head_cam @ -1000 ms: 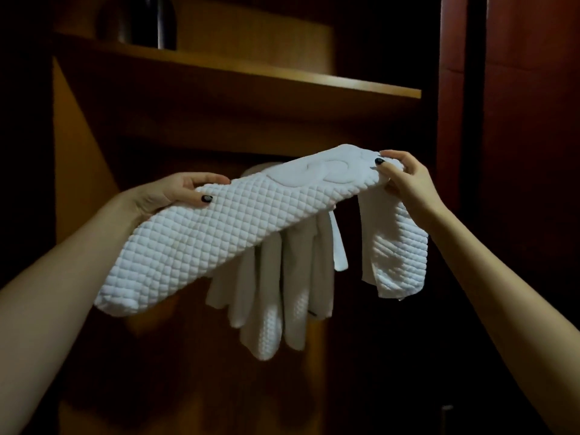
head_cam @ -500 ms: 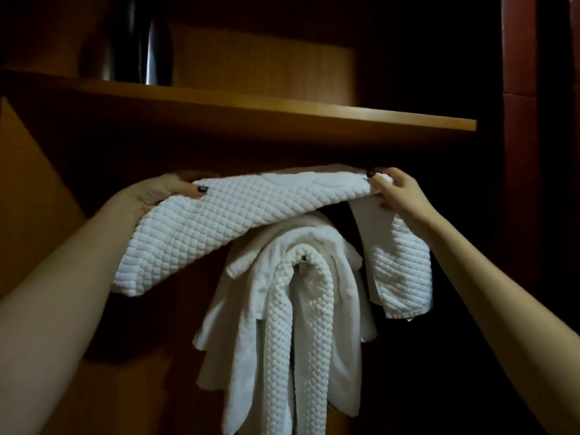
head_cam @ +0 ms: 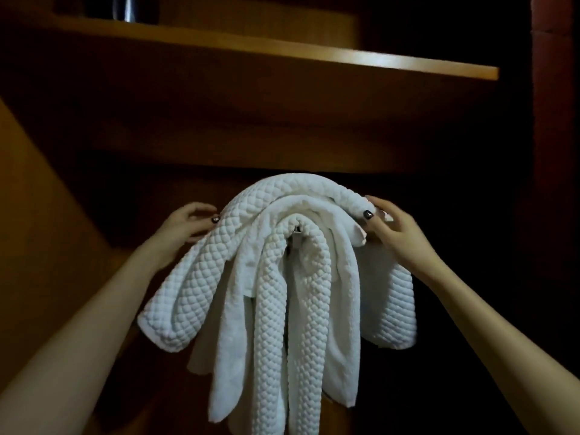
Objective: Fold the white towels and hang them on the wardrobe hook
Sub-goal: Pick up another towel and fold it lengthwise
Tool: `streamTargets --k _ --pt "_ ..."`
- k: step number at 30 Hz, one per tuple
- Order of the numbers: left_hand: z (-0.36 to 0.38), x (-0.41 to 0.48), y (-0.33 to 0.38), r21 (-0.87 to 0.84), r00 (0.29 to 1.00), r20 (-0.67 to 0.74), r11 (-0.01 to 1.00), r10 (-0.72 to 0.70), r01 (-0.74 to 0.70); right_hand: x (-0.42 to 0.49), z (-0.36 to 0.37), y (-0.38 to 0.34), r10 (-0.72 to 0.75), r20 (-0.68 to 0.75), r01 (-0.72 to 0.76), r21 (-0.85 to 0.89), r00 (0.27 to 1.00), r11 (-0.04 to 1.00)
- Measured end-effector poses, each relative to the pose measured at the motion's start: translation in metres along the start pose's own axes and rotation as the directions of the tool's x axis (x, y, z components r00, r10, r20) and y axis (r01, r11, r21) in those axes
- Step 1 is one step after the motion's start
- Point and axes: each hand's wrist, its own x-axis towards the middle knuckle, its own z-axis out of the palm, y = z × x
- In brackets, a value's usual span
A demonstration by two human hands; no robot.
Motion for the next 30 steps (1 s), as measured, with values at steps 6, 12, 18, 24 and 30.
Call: streamTargets --k 6,12,18,24,30 --pt "0.057 -0.054 0.040 0.426 0.822 0.007 0.742 0.570 -0.518 0.004 0.002 -0.011 -0.297 -0.074 0.266 -0.283 0.952 0.922" --pt "0.053 -0.048 0.033 0.626 0.785 -0.040 0.628 0.618 -0.463 0.017 0.015 -0.013 -0.282 -0.012 0.271 -0.240 0.959 0.932" --pt "0.040 -0.030 0.052 0.696 0.728 0.014 0.515 0.686 -0.500 0.027 0.009 -0.025 -0.357 0.006 0.349 -0.231 0.934 0.908" --pt "0.031 0.001 0.040 0.739 0.721 -0.122 0.547 0.682 -0.393 0.056 0.028 -0.047 -0.340 -0.019 0.328 -0.214 0.940 0.920" --pt "0.029 -0.035 -0.017 0.640 0.743 -0.028 0.583 0.669 -0.501 0.022 0.020 -0.036 -0.237 0.098 0.248 -0.121 0.967 0.961"
